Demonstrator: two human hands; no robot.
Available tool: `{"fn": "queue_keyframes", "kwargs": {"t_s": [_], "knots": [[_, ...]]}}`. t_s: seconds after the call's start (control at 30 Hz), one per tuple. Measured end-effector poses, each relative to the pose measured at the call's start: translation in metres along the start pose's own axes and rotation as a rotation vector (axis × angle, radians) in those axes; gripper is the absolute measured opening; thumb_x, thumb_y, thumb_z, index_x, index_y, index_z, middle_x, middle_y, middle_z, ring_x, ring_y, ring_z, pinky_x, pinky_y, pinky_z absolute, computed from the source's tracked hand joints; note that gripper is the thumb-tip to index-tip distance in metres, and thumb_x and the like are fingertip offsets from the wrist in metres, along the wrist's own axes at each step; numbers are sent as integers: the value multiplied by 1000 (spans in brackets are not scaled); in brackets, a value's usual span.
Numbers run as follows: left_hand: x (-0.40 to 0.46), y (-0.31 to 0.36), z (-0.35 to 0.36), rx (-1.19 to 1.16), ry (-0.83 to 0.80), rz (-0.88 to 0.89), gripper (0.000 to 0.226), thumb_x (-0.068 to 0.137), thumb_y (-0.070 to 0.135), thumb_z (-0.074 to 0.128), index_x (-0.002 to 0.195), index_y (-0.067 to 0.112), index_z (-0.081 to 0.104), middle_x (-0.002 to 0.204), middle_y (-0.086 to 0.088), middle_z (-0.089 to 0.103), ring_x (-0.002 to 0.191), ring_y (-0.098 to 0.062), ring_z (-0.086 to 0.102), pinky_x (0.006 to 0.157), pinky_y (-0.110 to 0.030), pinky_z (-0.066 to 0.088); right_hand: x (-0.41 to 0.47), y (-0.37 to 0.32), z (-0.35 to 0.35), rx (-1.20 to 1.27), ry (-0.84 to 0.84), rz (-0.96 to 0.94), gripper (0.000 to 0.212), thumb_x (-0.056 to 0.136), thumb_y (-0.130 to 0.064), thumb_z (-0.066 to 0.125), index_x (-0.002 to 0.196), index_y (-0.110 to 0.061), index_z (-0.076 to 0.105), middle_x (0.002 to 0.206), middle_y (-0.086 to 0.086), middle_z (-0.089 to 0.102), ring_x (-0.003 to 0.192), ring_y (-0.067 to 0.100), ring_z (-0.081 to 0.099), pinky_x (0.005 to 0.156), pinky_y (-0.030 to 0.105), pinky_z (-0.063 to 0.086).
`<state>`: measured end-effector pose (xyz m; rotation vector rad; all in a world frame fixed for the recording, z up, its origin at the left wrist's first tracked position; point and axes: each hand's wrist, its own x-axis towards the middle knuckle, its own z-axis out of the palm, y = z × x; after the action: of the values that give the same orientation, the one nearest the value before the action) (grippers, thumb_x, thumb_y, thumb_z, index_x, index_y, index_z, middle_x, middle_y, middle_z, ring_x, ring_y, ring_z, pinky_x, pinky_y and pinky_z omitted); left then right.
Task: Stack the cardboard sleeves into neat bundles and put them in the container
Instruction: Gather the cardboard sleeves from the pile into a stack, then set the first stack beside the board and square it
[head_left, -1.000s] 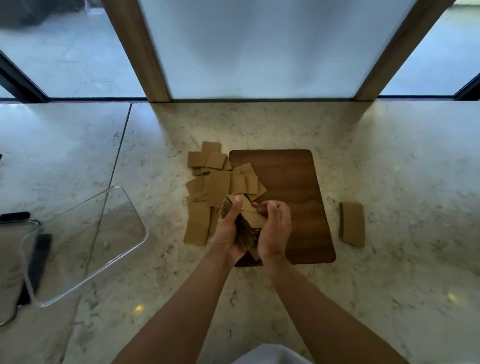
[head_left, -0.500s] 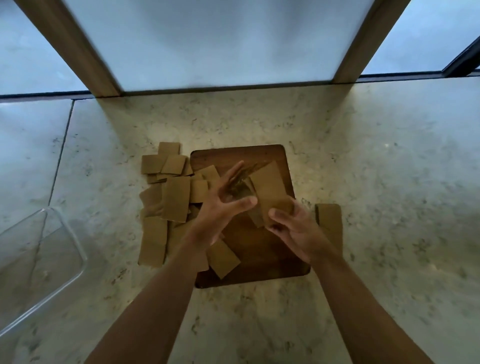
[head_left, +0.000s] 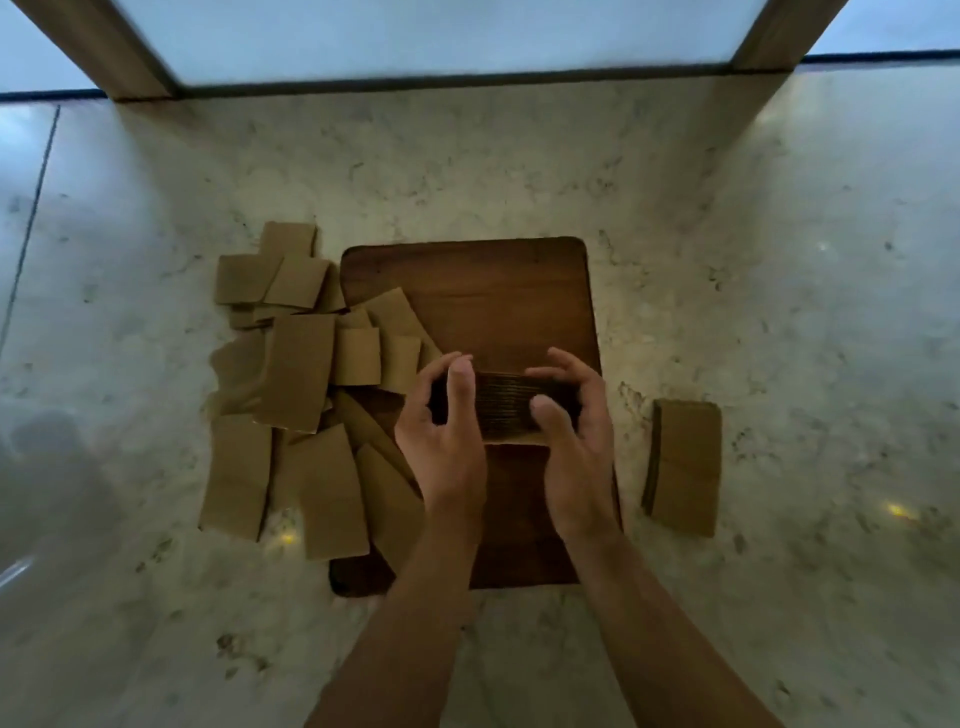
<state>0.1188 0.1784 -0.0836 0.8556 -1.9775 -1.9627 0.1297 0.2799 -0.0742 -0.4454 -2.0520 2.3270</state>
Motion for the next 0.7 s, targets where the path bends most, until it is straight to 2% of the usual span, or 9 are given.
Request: {"fn": "queue_keyframes", "kwargs": {"t_s": [0.07, 0.13, 0.2, 0.27, 0.33, 0.4, 0.5, 0.6, 0.7], "knots": [[1, -3, 7, 63, 97, 13, 29, 92, 54, 62, 100, 32, 78, 99, 16, 78, 93, -2, 74, 73, -32, 67, 3, -1, 16, 27, 241, 72, 29, 93, -42, 59, 118, -28, 64, 106, -1, 71, 95, 15, 72, 65, 29, 60], [3, -5, 9, 75, 118, 30, 29, 95, 45, 66, 113, 26, 78, 105, 15, 80, 100, 0, 74, 79, -31, 66, 11, 3, 22, -81, 372, 57, 21, 98, -42, 55, 112, -30, 65, 99, -7, 72, 89, 9, 71, 64, 29, 60], [4, -6, 5, 45, 76, 43, 35, 99, 37, 66, 133, 27, 68, 119, 11, 79, 113, -3, 72, 90, -29, 63, 14, 8, 19, -162, 370, -24, 17, 102, -37, 51, 114, -36, 63, 103, -11, 71, 96, 6, 68, 72, 26, 57], [3, -7, 2, 17, 26, 70, 38, 103, 32, 63, 140, 26, 63, 125, 11, 78, 121, -6, 69, 99, -31, 59, 14, 12, 15, -121, 330, -59, 20, 105, -34, 46, 119, -34, 61, 108, -11, 71, 104, 8, 66, 83, 24, 54], [2, -8, 2, -36, -2, 56, 31, 104, 32, 59, 131, 23, 70, 122, 8, 79, 120, -11, 71, 97, -30, 59, 14, 14, 13, -94, 272, -51, 26, 106, -35, 41, 120, -29, 62, 104, -10, 72, 102, 10, 67, 86, 28, 54], [2, -8, 1, -54, -32, 29, 26, 104, 36, 57, 120, 27, 75, 116, 7, 80, 115, -12, 73, 89, -24, 60, 16, 13, 10, -165, 199, -40, 30, 106, -36, 38, 115, -27, 65, 98, -10, 71, 96, 11, 67, 82, 35, 56], [5, -7, -3, -2, -74, 50, 22, 105, 34, 54, 112, 34, 75, 107, 10, 81, 107, -8, 74, 80, -16, 57, 17, 1, 0, -306, 41, -56, 32, 107, -32, 37, 112, -21, 66, 100, -6, 67, 95, 9, 64, 81, 33, 54], [4, -4, -4, 21, -100, 80, 21, 107, 28, 54, 117, 31, 72, 106, 12, 79, 104, -5, 74, 80, -15, 57, 21, -24, -10, -884, -208, -121, 39, 102, -45, 40, 123, -24, 65, 124, 0, 53, 117, 17, 46, 100, 34, 42], [2, -5, -4, -16, -108, 75, 23, 108, 24, 55, 122, 18, 72, 108, 8, 78, 104, -5, 74, 83, -18, 57, 29, -56, -9, -1314, -536, -240, 62, 80, -61, 48, 132, -27, 58, 127, 3, 49, 123, 26, 38, 107, 44, 33]]}}
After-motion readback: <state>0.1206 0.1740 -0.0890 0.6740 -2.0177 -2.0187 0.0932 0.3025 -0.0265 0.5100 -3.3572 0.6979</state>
